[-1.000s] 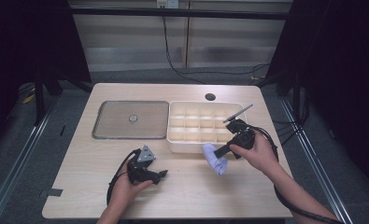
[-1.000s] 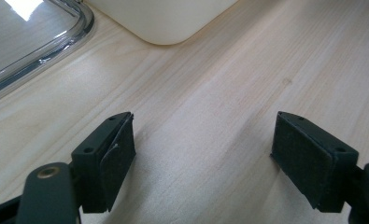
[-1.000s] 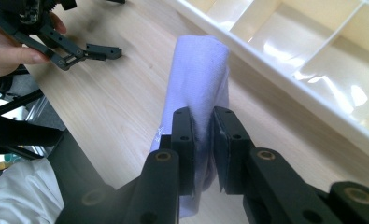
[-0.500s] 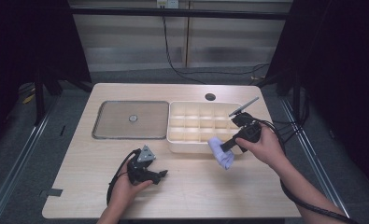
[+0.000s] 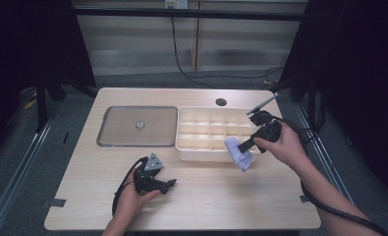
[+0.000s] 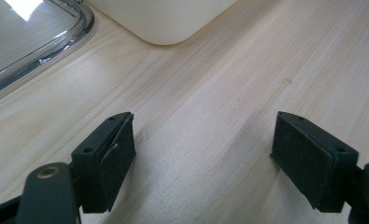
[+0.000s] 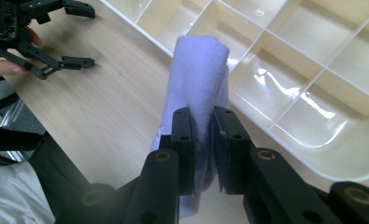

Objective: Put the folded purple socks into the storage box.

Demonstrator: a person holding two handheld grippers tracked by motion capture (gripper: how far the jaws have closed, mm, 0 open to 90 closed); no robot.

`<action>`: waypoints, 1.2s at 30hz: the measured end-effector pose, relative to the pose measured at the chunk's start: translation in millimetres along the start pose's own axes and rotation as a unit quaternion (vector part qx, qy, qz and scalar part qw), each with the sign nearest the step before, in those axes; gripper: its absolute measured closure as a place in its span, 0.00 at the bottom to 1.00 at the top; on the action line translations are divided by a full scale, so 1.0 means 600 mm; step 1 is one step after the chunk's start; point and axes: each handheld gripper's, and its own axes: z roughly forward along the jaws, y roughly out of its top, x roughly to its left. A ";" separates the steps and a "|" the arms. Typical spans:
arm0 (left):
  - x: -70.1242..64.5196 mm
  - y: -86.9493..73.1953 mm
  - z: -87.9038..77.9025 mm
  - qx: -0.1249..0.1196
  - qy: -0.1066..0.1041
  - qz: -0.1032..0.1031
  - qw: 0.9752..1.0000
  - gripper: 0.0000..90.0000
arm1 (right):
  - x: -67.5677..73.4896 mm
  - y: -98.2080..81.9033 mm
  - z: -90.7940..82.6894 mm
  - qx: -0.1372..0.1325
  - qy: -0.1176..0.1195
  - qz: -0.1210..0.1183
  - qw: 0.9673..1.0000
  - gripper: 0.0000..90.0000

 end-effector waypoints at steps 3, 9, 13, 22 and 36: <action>0.000 0.000 0.000 0.001 0.000 0.001 1.000 0.23 | -0.005 0.002 -0.005 -0.003 -0.006 0.002 1.000 0.88; 0.000 0.000 0.000 0.001 0.000 0.001 1.000 0.23 | -0.020 0.009 -0.018 -0.009 -0.020 0.010 1.000 0.88; 0.000 0.000 0.000 0.000 0.000 0.000 1.000 0.23 | -0.034 0.012 -0.023 -0.015 -0.027 0.019 0.999 0.88; 0.000 0.000 0.000 0.001 0.001 0.001 1.000 0.23 | -0.062 0.017 -0.028 -0.015 -0.046 0.037 0.998 0.88; -0.001 0.000 0.001 -0.004 0.002 -0.004 1.000 0.23 | -0.100 0.032 -0.015 -0.007 -0.068 0.054 0.996 0.88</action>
